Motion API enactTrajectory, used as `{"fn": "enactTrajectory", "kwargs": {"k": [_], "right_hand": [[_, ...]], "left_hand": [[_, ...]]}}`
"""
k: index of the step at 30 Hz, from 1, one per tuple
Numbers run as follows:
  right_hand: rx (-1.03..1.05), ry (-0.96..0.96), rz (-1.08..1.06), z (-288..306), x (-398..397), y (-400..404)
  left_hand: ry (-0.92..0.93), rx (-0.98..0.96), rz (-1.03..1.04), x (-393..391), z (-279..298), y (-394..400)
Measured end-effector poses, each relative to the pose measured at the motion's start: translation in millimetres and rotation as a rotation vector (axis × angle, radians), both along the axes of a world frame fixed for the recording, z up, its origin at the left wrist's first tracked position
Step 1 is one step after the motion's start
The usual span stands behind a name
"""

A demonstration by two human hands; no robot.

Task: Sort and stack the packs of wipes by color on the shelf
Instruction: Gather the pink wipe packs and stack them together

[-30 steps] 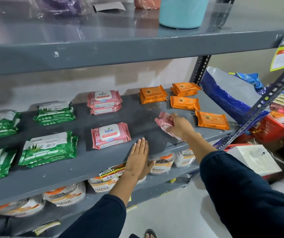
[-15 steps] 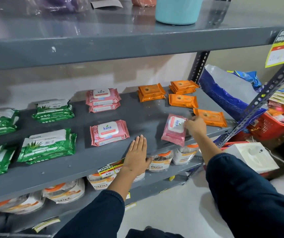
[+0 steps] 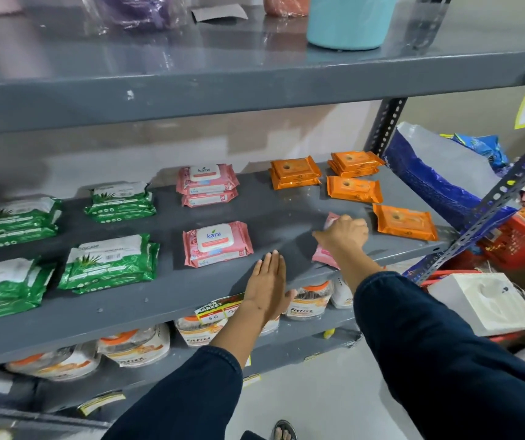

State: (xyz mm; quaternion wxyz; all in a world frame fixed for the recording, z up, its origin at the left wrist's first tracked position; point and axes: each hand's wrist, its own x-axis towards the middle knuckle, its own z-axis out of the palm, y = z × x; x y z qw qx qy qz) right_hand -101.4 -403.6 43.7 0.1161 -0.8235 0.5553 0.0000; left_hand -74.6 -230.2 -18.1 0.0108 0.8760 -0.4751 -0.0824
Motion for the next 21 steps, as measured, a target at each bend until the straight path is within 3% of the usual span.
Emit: {"fn": "enactTrajectory", "kwargs": {"k": [4, 9, 16, 21], "right_hand": [[0.002, 0.048, 0.018, 3, 2, -2], [0.035, -0.045, 0.084, 12, 12, 13], [0.162, -0.18, 0.57, 42, 60, 60], [0.159, -0.126, 0.85, 45, 99, 116]], "left_hand": [[0.05, -0.092, 0.032, 1, 8, 1], [0.077, -0.204, 0.037, 5, 6, 19], [-0.04, -0.507, 0.171, 10, 20, 47], [-0.102, -0.526, 0.357, 29, 17, 90]]}}
